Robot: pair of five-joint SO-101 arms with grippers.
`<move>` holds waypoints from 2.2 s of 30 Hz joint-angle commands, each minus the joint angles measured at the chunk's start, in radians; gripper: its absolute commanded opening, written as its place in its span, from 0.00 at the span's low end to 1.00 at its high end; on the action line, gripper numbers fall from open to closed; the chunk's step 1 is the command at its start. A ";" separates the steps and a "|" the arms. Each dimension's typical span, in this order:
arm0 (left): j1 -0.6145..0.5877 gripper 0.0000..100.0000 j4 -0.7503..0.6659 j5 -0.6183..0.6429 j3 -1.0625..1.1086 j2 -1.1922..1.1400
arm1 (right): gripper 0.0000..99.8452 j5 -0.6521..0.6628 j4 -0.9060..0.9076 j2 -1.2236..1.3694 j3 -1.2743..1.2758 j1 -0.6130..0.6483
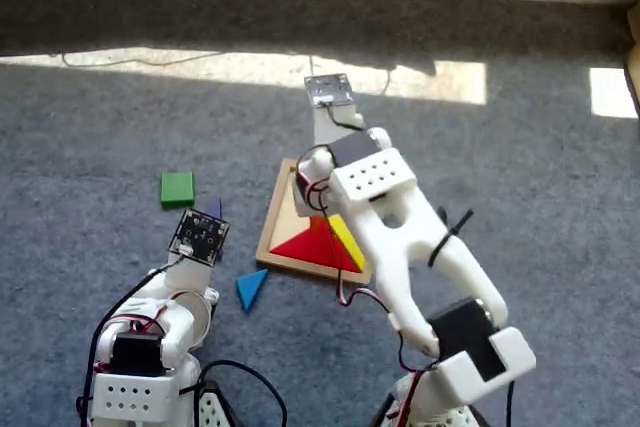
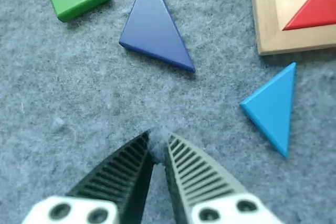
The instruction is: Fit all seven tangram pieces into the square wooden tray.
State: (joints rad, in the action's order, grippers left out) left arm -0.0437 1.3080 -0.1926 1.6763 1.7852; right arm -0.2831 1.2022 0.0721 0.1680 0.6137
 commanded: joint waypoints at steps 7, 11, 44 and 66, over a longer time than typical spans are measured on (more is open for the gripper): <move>-0.012 0.01 0.003 0.002 0.021 0.012 | 0.01 -0.199 -0.010 0.213 -0.251 0.065; -0.012 0.01 0.003 0.002 0.021 0.012 | 0.01 -0.199 -0.012 0.213 -0.248 0.081; -0.012 0.01 0.003 0.002 0.021 0.012 | 0.00 0.080 -0.019 0.220 -0.249 -0.007; -0.012 0.01 0.003 0.002 0.021 0.012 | 0.00 0.080 -0.196 0.209 0.044 0.183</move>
State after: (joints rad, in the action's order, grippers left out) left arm -0.0437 1.3080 -0.1926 1.6763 1.7852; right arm -0.2140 0.9889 0.2946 0.1926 0.7626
